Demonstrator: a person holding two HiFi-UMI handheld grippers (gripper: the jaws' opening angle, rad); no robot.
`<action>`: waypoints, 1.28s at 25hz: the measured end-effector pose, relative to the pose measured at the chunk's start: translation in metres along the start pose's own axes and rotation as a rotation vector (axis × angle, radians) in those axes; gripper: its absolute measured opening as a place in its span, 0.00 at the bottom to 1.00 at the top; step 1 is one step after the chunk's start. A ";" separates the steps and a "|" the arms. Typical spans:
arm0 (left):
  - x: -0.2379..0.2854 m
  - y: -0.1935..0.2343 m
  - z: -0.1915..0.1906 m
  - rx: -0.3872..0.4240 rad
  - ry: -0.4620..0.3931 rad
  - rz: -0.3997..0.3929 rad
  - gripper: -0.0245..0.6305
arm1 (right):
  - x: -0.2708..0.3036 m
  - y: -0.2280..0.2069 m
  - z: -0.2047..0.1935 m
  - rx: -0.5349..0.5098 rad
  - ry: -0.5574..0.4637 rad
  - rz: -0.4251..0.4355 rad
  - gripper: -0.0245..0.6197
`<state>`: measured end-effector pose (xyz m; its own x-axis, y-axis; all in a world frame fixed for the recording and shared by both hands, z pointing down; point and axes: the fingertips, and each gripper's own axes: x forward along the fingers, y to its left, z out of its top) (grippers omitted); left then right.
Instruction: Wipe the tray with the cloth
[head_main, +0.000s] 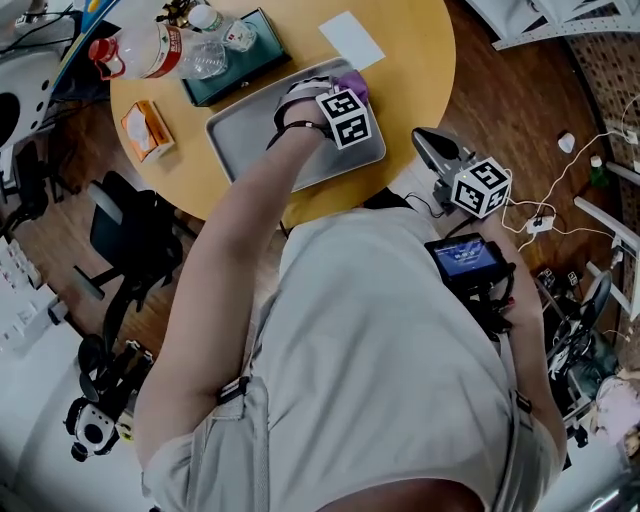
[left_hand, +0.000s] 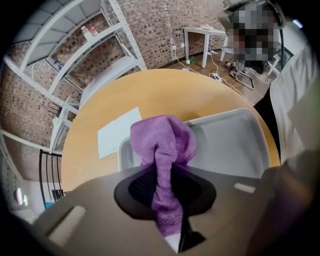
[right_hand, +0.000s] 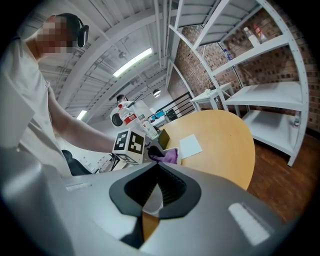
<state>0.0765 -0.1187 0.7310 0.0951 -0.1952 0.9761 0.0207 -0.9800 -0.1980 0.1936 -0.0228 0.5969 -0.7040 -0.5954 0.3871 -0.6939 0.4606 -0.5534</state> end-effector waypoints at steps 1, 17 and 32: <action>0.001 0.008 0.000 0.002 0.004 0.009 0.14 | 0.000 0.001 0.000 0.000 0.000 0.001 0.04; -0.003 0.040 -0.048 0.008 0.068 0.076 0.14 | 0.006 0.010 0.004 -0.008 0.017 0.008 0.04; -0.028 -0.008 -0.270 -0.164 0.066 0.047 0.13 | 0.056 0.061 -0.003 -0.070 0.075 0.080 0.04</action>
<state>-0.1953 -0.1155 0.7297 0.0265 -0.2376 0.9710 -0.1454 -0.9619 -0.2314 0.1112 -0.0260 0.5864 -0.7650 -0.5055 0.3989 -0.6421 0.5510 -0.5330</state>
